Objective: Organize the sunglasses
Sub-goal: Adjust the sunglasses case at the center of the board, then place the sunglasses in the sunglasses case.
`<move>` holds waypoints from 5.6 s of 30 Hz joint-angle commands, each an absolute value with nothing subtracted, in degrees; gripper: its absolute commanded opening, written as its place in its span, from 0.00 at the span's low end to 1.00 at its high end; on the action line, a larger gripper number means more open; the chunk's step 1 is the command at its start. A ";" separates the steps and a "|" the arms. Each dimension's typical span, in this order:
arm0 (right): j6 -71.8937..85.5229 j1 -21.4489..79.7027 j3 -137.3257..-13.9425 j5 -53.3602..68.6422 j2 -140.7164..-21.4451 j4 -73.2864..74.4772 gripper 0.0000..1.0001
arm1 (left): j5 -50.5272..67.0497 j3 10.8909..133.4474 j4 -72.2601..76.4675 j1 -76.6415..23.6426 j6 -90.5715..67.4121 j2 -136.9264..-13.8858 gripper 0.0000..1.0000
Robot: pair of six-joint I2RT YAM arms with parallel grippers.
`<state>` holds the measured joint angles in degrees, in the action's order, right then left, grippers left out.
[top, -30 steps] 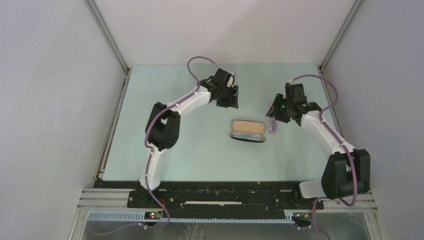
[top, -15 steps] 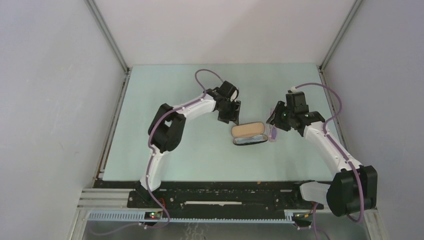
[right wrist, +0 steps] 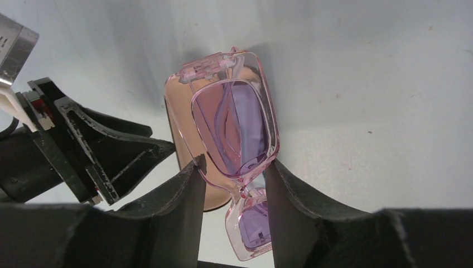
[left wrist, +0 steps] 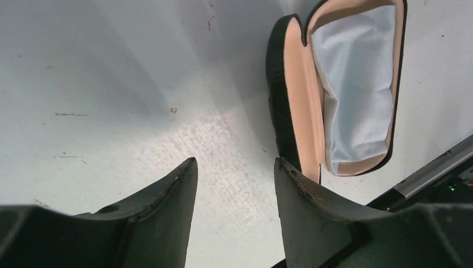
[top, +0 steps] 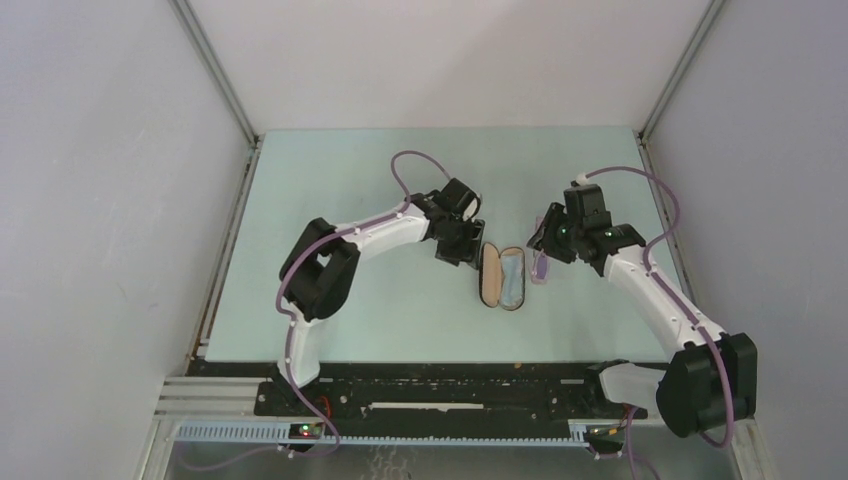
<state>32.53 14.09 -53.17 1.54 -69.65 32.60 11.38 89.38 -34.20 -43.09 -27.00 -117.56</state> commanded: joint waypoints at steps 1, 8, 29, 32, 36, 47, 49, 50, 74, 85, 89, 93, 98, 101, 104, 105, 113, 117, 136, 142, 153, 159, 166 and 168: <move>35.22 16.98 -53.35 0.01 -70.60 30.88 0.12 | 12.82 87.72 -31.17 -43.43 -28.39 -114.26 0.58; 36.12 20.29 -53.35 0.00 -75.06 28.31 0.12 | 13.71 87.64 -30.34 -43.48 -28.43 -115.01 0.58; 40.50 26.31 -53.35 -11.66 -82.90 28.17 0.11 | 12.84 82.31 -27.69 -43.47 -31.44 -110.42 0.58; 39.88 26.52 -53.35 -13.61 -84.00 28.14 0.11 | 13.20 82.47 -27.69 -43.42 -31.49 -110.79 0.59; 38.75 26.54 -53.35 -13.97 -84.81 27.73 0.11 | 13.39 82.79 -27.69 -43.43 -31.38 -111.04 0.59; 38.78 27.49 -53.35 -13.56 -88.74 27.40 0.12 | 14.51 84.59 -27.54 -43.60 -31.17 -113.20 0.59; 39.35 27.54 -53.35 -13.61 -89.53 27.26 0.12 | 15.04 84.65 -26.41 -43.63 -31.37 -114.33 0.59; 39.49 27.45 -53.35 -13.58 -89.96 27.10 0.12 | 15.54 84.96 -26.19 -43.62 -31.51 -115.16 0.59; 41.65 23.49 -53.34 -8.70 -87.23 28.14 0.13 | 20.24 87.59 -22.60 -46.67 -34.57 -120.22 0.60; 41.22 24.28 -53.35 -8.42 -90.01 28.60 0.13 | 20.52 87.80 -22.59 -46.67 -34.71 -120.31 0.60; 41.53 25.06 -53.35 -9.51 -90.62 28.58 0.14 | 20.57 87.64 -22.59 -46.60 -34.72 -120.31 0.60; 41.34 25.40 -53.35 -9.99 -90.21 28.47 0.14 | 20.50 87.70 -22.52 -46.66 -34.54 -120.29 0.60; 40.27 26.16 -53.35 -12.05 -89.36 29.95 0.14 | 20.65 88.04 -22.59 -46.61 -34.55 -120.41 0.60; 40.13 26.81 -53.35 -12.77 -89.30 30.70 0.14 | 20.63 88.20 -22.59 -46.62 -34.48 -120.34 0.60; 40.04 27.48 -53.35 -13.79 -89.54 30.78 0.15 | 20.51 88.36 -22.59 -46.67 -34.37 -120.38 0.60; 40.00 27.62 -53.35 -14.06 -89.71 30.76 0.16 | 20.49 88.33 -22.65 -46.64 -34.38 -120.41 0.60; 39.39 27.94 -53.35 -14.24 -89.24 30.34 0.27 | 20.31 88.34 -23.11 -46.67 -33.95 -120.15 0.60; 38.52 28.21 -53.35 -14.24 -87.24 30.18 0.38 | 20.26 88.80 -23.36 -46.63 -33.86 -120.25 0.60; 33.84 27.45 -53.35 -13.00 -87.52 29.53 0.53 | 19.95 89.49 -24.35 -46.60 -33.22 -120.37 0.60; 32.93 27.47 -53.35 -12.23 -87.90 29.31 0.57 | 19.88 89.55 -24.43 -46.67 -33.19 -120.36 0.60; 31.41 26.36 -53.35 -10.37 -82.58 29.09 0.57 | 19.70 89.52 -24.74 -46.60 -32.99 -120.14 0.60; 31.21 22.90 -53.35 -9.81 -76.77 29.65 0.55 | 18.37 90.87 -26.35 -46.65 -32.03 -119.25 0.60; 30.80 9.61 -49.32 -4.39 -78.06 25.19 0.38 | 18.14 92.25 -27.04 -46.64 -32.00 -119.22 0.60; 30.47 8.58 -49.23 -4.23 -80.11 25.18 0.32 | 18.06 92.68 -27.31 -46.63 -31.92 -119.36 0.60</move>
